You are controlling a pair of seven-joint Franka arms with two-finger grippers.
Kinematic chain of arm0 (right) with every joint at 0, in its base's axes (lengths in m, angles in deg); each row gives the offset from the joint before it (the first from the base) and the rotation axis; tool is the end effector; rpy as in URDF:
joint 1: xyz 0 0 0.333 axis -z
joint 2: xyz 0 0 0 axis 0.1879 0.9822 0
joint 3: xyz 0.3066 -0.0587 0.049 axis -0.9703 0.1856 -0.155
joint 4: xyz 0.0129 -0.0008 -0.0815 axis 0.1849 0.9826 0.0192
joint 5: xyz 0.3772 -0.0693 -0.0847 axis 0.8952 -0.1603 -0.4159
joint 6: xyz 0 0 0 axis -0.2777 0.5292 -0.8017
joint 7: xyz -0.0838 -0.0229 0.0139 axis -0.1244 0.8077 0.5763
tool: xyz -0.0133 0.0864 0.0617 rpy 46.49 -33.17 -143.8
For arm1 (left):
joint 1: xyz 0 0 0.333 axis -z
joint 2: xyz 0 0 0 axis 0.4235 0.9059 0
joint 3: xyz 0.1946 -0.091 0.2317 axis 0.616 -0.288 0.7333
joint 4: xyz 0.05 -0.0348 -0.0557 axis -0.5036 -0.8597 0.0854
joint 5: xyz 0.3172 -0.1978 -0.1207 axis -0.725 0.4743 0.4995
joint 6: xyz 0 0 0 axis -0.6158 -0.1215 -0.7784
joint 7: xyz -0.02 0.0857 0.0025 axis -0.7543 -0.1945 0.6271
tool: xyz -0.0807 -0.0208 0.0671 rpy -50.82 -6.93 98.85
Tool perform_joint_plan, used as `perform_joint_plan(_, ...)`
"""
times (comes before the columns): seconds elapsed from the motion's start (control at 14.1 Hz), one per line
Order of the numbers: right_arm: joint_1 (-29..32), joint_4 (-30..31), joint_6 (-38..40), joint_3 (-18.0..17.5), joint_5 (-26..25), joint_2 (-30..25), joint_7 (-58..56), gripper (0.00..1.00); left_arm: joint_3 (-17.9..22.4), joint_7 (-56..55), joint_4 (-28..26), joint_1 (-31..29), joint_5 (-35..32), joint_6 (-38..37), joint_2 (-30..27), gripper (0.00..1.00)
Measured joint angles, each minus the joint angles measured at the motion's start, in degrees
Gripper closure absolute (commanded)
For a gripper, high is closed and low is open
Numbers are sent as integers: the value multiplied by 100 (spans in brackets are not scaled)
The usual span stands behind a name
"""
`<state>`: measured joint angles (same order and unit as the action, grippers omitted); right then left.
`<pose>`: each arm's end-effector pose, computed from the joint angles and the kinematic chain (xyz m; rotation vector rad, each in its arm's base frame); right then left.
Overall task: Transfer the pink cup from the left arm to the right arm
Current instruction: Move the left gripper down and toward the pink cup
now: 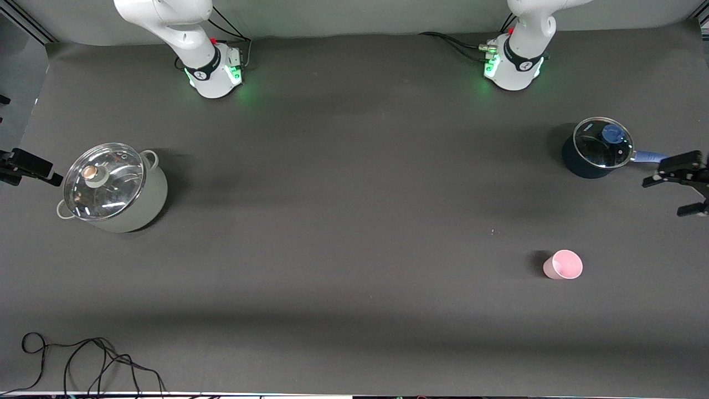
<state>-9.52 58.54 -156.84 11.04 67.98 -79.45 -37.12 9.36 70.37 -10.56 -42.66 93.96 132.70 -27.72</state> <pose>0.5623 -0.1018 0.6009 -3.0626 0.1430 -0.0694 0.6027 0.1690 0.4970 2.5440 -0.9350 0.1945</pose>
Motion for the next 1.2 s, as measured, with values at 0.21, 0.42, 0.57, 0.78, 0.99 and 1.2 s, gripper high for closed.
perform_joint_plan(0.21, 1, -1, 2, 1, 0, 0, 0, 0, -3, 1682, 4, -539, 736, 0, 612, 0)
perform_joint_plan(0.42, 1, -2, 4, 2, 1, 0, 0, 0, -7, 2781, 5, -767, 1287, 12, 1166, 0)
perform_joint_plan(0.57, 1, -3, 4, 2, 2, 0, 0, 0, -8, 3562, 6, -923, 1703, 26, 1560, 0)
perform_joint_plan(0.78, 0, -3, 4, 2, 3, 0, 0, 0, -10, 4962, 4, -1311, 2361, 19, 2138, 0)
perform_joint_plan(0.99, 1, -3, 4, 2, 4, 0, 0, 0, -17, 6017, 2, -1526, 2937, 25, 2617, 0)
perform_joint_plan(1.2, 3, -13, 4, 5, 4, 0, 0, 0, -104, 6489, -10, -1503, 3393, 358, 2879, 0)
